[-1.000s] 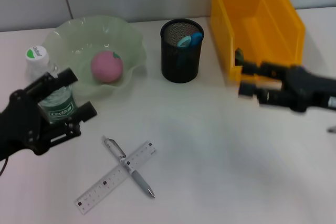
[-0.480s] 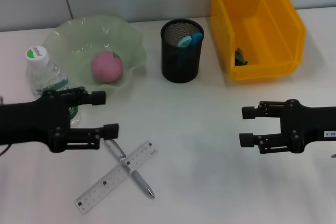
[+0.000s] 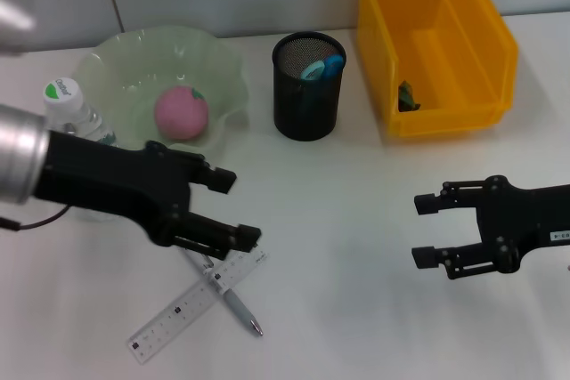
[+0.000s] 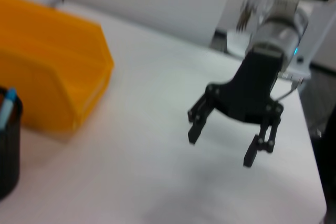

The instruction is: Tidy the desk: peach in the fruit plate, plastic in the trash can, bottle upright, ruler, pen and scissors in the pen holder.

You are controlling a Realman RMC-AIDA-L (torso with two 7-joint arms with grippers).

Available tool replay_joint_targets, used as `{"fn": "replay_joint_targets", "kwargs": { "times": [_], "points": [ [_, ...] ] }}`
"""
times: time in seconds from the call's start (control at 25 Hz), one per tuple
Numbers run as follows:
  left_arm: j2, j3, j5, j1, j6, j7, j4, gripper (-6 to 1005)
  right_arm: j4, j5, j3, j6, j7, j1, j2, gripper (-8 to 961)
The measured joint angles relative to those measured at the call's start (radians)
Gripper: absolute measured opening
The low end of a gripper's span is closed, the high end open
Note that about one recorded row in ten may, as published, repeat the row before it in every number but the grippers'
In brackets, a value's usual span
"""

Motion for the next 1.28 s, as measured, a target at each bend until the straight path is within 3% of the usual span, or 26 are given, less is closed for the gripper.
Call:
{"fn": "replay_joint_targets", "kwargs": {
  "times": [0.08,0.2,0.24,0.6,1.28],
  "points": [
    [-0.002,0.053,0.066,-0.056,-0.008,-0.087,0.001,859,-0.02,-0.032,0.0,-0.007,-0.011,0.007,-0.001,780],
    [-0.003,0.071,0.087,-0.073,-0.014,-0.113,0.002,859,-0.031,-0.045,-0.001,-0.016,-0.019,0.011,-0.002,780],
    [-0.003,0.116,0.142,-0.113,-0.032,-0.181,0.004,859,-0.041,-0.05,-0.001,-0.021,-0.022,0.011,-0.001,779],
    [-0.009,0.295,0.305,-0.242,-0.076,-0.433,0.007,859,-0.118,-0.058,0.03,-0.035,-0.065,-0.006,0.027,779],
    [-0.011,0.59,0.413,-0.25,-0.27,-0.617,-0.003,856,-0.14,-0.11,0.037,-0.043,-0.067,-0.005,0.029,777]
  ]
}}
